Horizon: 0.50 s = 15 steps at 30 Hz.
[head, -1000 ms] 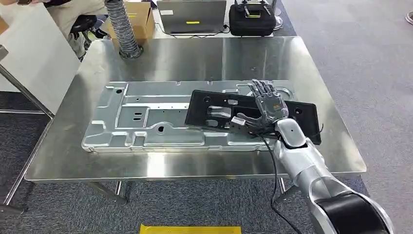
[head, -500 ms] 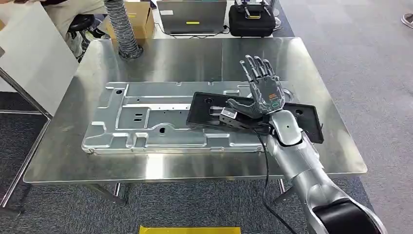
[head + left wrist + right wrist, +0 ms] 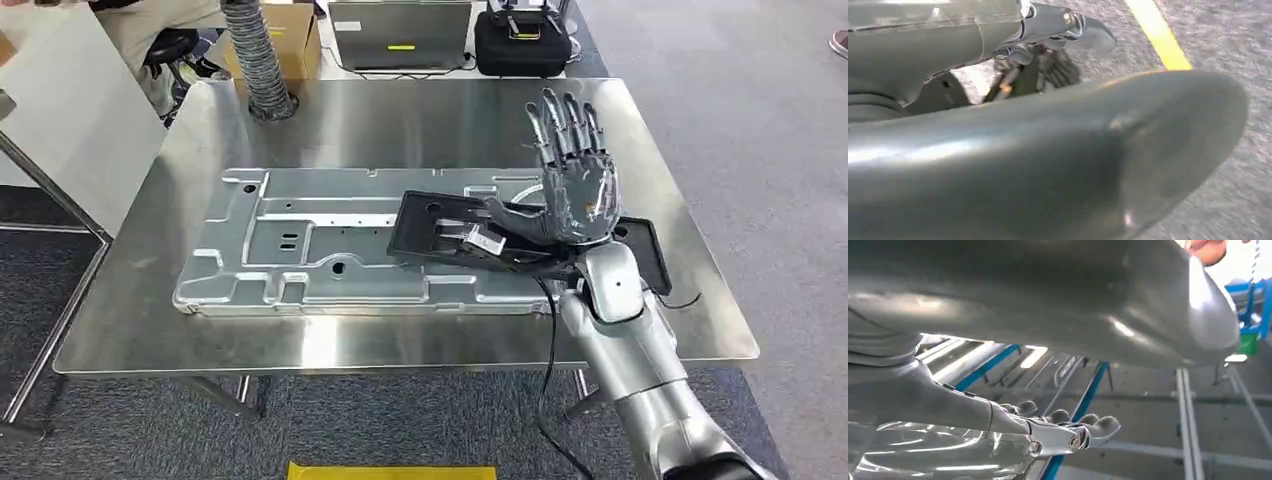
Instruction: Take the parts from the cabinet and place them on the table.
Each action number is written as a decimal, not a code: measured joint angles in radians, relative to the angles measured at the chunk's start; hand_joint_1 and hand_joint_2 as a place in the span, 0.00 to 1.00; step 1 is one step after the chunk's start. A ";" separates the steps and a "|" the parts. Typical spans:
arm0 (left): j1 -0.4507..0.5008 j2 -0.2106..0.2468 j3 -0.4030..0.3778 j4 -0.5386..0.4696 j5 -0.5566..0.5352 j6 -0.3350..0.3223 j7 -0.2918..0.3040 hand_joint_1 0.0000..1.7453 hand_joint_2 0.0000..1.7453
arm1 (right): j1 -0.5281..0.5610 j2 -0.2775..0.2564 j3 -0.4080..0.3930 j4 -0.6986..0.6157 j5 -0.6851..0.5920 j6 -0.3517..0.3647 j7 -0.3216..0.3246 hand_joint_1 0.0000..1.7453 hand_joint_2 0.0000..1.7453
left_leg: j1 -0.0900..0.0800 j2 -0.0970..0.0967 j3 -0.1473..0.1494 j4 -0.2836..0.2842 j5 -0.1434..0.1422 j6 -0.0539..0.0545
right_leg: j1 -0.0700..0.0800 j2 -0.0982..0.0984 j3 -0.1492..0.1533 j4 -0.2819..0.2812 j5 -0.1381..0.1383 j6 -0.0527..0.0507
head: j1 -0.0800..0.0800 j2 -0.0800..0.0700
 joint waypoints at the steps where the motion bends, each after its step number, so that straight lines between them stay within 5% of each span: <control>1: 0.000 0.000 0.000 0.000 0.000 0.004 0.009 0.00 0.00 | 0.013 -0.005 -0.008 -0.029 0.002 0.000 0.000 0.00 0.00 | -0.006 0.000 0.003 -0.002 -0.001 -0.007 | -0.008 0.000 0.003 -0.013 0.005 -0.008 | 0.000 0.000; 3: 0.001 0.001 0.002 0.000 0.006 0.008 0.021 0.00 0.00 | 0.030 -0.008 -0.020 -0.074 0.009 -0.002 -0.001 0.00 0.00 | -0.003 0.002 -0.016 0.055 -0.048 -0.014 | -0.015 -0.003 0.015 -0.024 0.011 -0.016 | -0.003 0.000; 5: 0.001 0.001 0.004 0.000 0.008 0.012 0.034 0.00 0.00 | 0.054 -0.008 -0.029 -0.115 0.018 -0.003 -0.002 0.00 0.00 | 0.003 0.003 -0.087 0.214 -0.125 -0.023 | -0.014 -0.003 0.017 -0.024 0.010 -0.018 | -0.008 0.000; 7: 0.003 0.001 0.005 0.000 0.008 0.022 0.053 0.00 0.00 | 0.086 -0.008 -0.039 -0.153 0.025 -0.003 -0.003 0.00 0.00 | 0.005 0.003 -0.138 0.318 -0.153 -0.028 | -0.012 -0.003 0.016 -0.021 0.008 -0.019 | -0.009 0.000; 9: 0.003 0.002 0.005 0.000 0.008 0.037 0.082 0.00 0.00 | 0.103 -0.008 -0.050 -0.194 0.031 -0.003 -0.003 0.00 0.00 | 0.006 0.003 -0.093 0.222 -0.085 -0.027 | -0.013 -0.002 0.017 -0.017 0.005 -0.017 | -0.009 0.000; 11: 0.002 0.002 0.005 0.000 -0.001 0.069 0.131 0.00 0.00 | 0.109 -0.008 -0.059 -0.234 0.031 -0.003 -0.002 0.00 0.00 | 0.007 0.004 -0.001 0.035 0.000 -0.021 | -0.014 0.001 0.017 -0.007 -0.002 -0.009 | -0.009 0.000; 12: 0.001 0.002 0.005 0.000 -0.006 0.084 0.158 0.00 0.00 | 0.114 -0.008 -0.065 -0.256 0.032 -0.004 0.000 0.00 0.00 | 0.003 0.003 0.013 0.010 -0.019 -0.015 | -0.007 0.001 0.013 -0.003 -0.005 -0.003 | -0.008 0.000; 15: 0.003 0.002 0.005 0.000 -0.023 0.103 0.193 0.00 0.00 | 0.140 -0.008 -0.085 -0.321 0.043 -0.005 0.012 0.00 0.00 | -0.002 0.000 0.007 0.010 -0.013 0.001 | -0.009 0.001 0.013 -0.004 -0.003 0.011 | -0.007 0.000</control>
